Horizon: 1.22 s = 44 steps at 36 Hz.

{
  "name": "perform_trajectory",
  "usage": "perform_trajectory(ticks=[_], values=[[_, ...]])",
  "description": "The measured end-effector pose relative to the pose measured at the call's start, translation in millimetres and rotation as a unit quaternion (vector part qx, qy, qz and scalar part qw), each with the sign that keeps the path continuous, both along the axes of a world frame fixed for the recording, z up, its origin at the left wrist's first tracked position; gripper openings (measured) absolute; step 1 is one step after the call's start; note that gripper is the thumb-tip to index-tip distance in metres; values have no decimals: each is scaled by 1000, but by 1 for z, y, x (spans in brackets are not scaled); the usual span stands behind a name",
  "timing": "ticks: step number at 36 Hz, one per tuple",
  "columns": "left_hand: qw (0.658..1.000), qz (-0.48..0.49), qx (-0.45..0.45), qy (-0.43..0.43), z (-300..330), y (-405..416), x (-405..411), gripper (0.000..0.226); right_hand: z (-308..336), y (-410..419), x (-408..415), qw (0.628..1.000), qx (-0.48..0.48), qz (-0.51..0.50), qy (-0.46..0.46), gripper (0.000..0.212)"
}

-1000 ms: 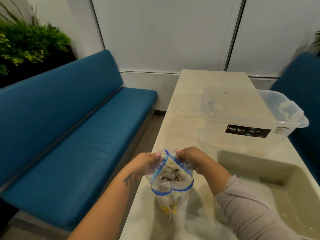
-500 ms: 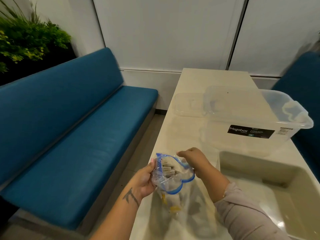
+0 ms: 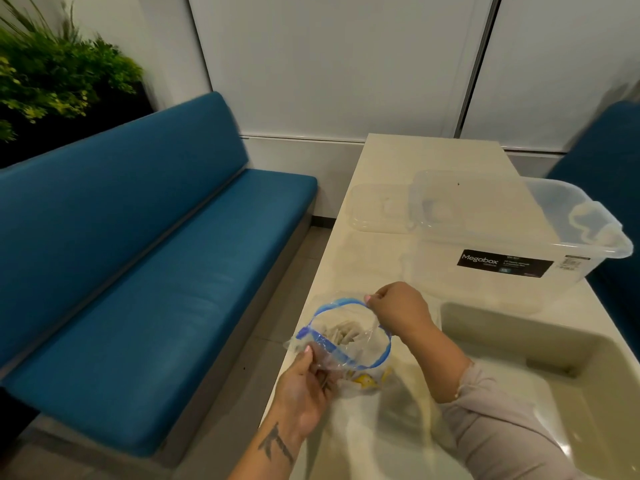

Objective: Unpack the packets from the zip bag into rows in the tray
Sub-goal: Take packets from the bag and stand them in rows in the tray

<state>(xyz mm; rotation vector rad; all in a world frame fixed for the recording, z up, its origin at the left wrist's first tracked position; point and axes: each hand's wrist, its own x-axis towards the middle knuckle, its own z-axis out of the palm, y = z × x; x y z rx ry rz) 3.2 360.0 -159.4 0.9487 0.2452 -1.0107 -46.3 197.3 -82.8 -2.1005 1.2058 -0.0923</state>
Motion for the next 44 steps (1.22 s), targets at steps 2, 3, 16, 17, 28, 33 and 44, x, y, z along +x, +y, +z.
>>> perform_trajectory(ticks=[2,3,16,17,28,33,44], values=[[997,-47,50,-44,9,8,9,24,1,-1,-1,1000,14,9,1,35],[992,-52,85,-76,14,11,16,23,1,-1,-2,1000,18,12,3,35],[694,-323,294,-572,56,-38,89,39,9,6,-5,997,60,37,-13,34],[687,-324,304,-575,55,-41,88,35,8,5,-5,997,64,35,-14,34],[827,-329,239,-388,55,-32,75,44,-4,-1,-6,958,282,-34,-46,33],[915,-307,163,-206,55,-25,72,52,-16,-2,-7,880,441,-117,-129,31],[961,-263,51,-63,48,-16,60,39,-27,-4,-6,816,514,-214,-156,24]])
